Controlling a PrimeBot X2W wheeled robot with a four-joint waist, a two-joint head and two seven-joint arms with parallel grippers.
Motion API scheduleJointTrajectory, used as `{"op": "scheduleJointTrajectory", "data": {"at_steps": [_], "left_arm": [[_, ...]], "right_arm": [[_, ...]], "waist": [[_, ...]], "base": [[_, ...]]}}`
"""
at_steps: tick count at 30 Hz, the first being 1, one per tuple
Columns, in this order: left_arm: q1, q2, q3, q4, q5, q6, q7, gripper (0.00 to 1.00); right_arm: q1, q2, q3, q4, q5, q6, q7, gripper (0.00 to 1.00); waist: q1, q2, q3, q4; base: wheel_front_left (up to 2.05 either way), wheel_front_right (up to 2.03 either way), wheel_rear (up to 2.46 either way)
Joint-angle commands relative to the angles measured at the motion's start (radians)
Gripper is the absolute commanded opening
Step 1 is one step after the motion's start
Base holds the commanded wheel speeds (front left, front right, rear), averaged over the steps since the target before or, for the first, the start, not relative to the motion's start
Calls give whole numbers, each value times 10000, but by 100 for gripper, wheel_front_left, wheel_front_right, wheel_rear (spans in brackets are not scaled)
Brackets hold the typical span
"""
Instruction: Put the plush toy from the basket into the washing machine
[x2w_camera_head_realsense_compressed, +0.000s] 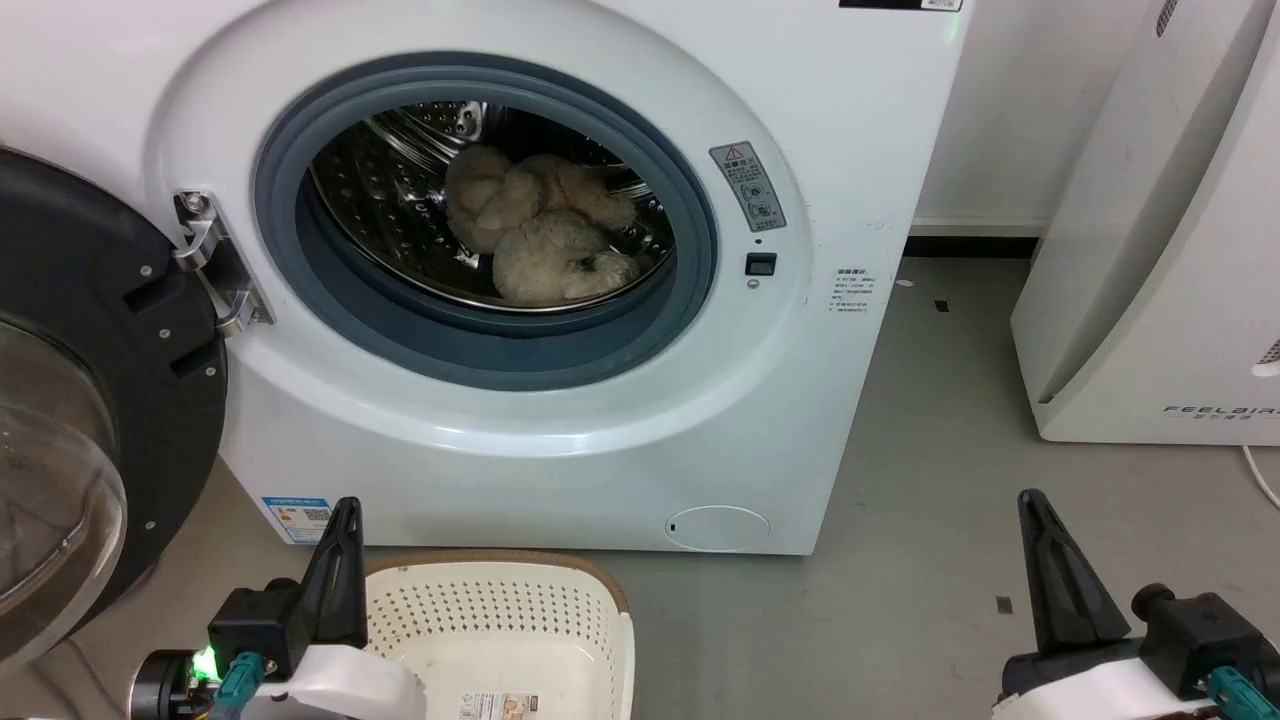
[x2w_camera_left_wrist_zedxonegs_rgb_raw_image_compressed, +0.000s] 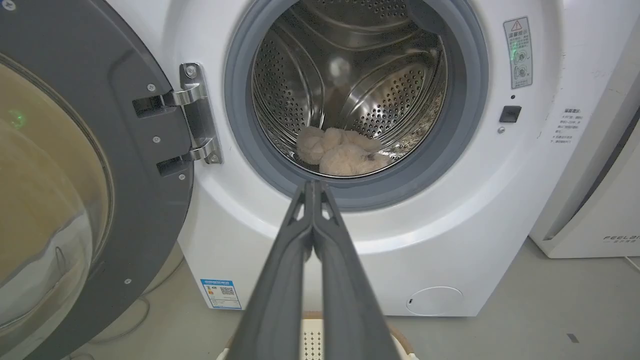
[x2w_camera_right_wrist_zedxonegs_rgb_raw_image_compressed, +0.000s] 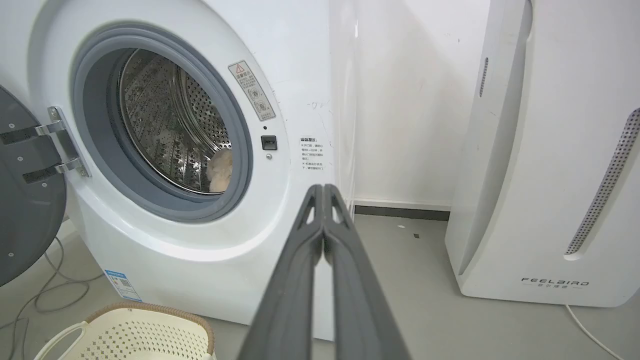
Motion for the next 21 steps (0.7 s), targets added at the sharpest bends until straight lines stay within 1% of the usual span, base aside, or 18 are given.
{"op": "scheduleJointTrajectory", "data": {"at_steps": [1,21], "left_arm": [[34,-24,0,-83,73,42,29,0],[72,-51,-104,-362,161,103,438,0]], "right_arm": [[-52,-1,9,-40,-13,-1,42,0],[-118,-1,32,-90,-192,-2,452,0]], "waist": [[1,-1,0,-2],[1,-1,-6,-62]], "base": [[0,0,0],[0,0,0]]}}
